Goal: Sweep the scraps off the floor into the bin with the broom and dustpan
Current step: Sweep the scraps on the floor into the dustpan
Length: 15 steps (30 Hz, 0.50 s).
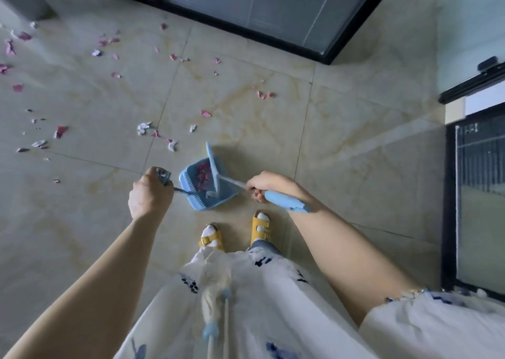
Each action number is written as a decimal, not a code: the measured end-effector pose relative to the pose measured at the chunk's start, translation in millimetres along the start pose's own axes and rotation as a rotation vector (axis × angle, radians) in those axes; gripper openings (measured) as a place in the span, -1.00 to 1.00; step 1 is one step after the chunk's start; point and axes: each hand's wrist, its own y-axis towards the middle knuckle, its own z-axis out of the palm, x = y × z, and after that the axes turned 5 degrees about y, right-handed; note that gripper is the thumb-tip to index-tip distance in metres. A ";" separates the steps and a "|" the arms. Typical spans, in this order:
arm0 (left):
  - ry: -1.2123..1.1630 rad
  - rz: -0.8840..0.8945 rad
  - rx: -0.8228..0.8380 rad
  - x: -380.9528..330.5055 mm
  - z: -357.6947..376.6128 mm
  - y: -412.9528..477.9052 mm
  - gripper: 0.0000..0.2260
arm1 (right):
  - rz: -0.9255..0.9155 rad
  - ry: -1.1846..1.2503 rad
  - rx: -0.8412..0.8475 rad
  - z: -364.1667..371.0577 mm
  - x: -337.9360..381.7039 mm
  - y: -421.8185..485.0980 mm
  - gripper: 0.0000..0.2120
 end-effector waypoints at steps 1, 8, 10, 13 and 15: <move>-0.026 -0.013 0.028 0.3 -0.2 -0.5 -0.74 | -0.009 0.014 0.019 -4.5 6.9 -6.2 -0.73; -0.369 -0.184 0.011 -14.7 -22.5 8.2 -0.85 | -0.071 -0.086 -0.073 -33.7 43.6 -27.5 -0.67; -0.424 -0.207 0.005 -24.9 -25.2 14.1 -0.87 | -0.061 -0.102 -0.136 -49.6 53.6 -16.9 -0.66; -0.473 -0.193 -0.015 -45.8 -25.1 23.2 -0.89 | -0.073 -0.073 -0.278 -84.2 72.7 9.2 -0.72; -0.493 -0.170 -0.032 -57.7 -24.7 30.6 -0.86 | -0.108 -0.046 -0.365 -108.5 83.9 27.7 -0.78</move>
